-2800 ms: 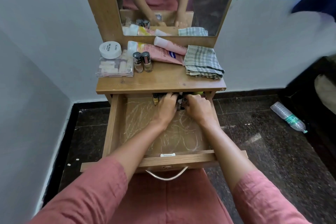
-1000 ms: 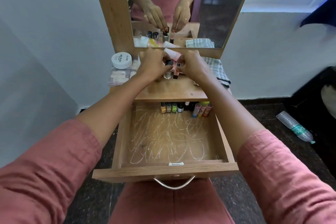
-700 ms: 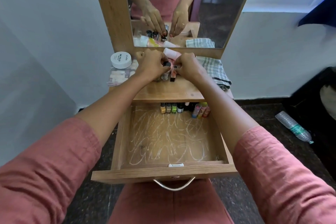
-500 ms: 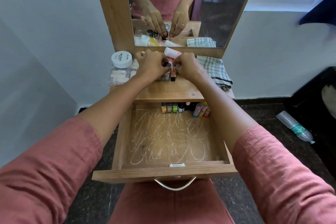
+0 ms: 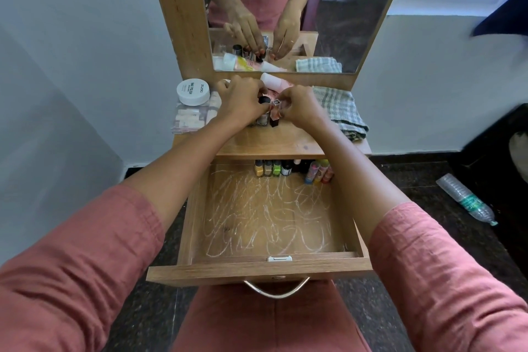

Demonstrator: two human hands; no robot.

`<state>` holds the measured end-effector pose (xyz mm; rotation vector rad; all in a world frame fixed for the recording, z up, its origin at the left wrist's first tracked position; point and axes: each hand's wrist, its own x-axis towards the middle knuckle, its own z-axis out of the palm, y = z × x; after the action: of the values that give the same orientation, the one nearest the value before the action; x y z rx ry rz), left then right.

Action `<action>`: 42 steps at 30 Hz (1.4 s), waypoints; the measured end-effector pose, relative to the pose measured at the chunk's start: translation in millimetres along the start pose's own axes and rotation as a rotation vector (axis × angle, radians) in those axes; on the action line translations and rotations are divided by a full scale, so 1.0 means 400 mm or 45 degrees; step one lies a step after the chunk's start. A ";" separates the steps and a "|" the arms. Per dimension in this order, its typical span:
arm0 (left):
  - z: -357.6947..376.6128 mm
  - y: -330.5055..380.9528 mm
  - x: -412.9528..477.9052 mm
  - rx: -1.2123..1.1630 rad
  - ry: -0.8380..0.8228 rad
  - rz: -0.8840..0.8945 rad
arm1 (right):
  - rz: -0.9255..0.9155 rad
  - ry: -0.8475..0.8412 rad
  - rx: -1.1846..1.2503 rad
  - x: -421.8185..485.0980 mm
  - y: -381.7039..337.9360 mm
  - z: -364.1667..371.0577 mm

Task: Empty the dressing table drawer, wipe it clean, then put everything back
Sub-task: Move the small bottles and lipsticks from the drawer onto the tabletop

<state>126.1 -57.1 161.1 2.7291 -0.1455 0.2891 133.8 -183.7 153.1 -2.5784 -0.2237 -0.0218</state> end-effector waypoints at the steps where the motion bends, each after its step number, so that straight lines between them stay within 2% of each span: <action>1: -0.001 0.002 -0.002 -0.012 0.008 0.003 | 0.004 0.003 0.006 -0.001 -0.001 0.000; 9: -0.010 0.015 -0.015 -0.051 0.090 0.040 | 0.004 0.055 0.071 -0.034 0.010 -0.028; 14: -0.001 0.025 -0.059 -0.241 0.143 0.170 | -0.009 0.142 0.105 -0.072 0.045 -0.041; 18: 0.036 0.051 -0.143 -0.384 0.044 0.267 | 0.035 0.153 0.130 -0.135 0.087 -0.055; 23: 0.105 0.073 -0.234 -0.379 -0.086 0.321 | 0.122 0.200 0.174 -0.217 0.148 -0.038; 28: 0.153 0.092 -0.266 -0.355 -0.180 0.332 | 0.250 0.156 0.232 -0.274 0.198 0.005; 36: 0.249 0.112 -0.273 -0.295 -0.264 0.273 | 0.298 0.119 -0.135 -0.315 0.200 0.072; 42: 0.293 0.133 -0.262 -0.318 -0.235 0.214 | 0.329 0.119 -0.218 -0.309 0.205 0.092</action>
<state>37.9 -145.5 51.9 2.4939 -0.4336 0.0583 24.3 -252.0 71.6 -2.7482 0.1537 -0.0691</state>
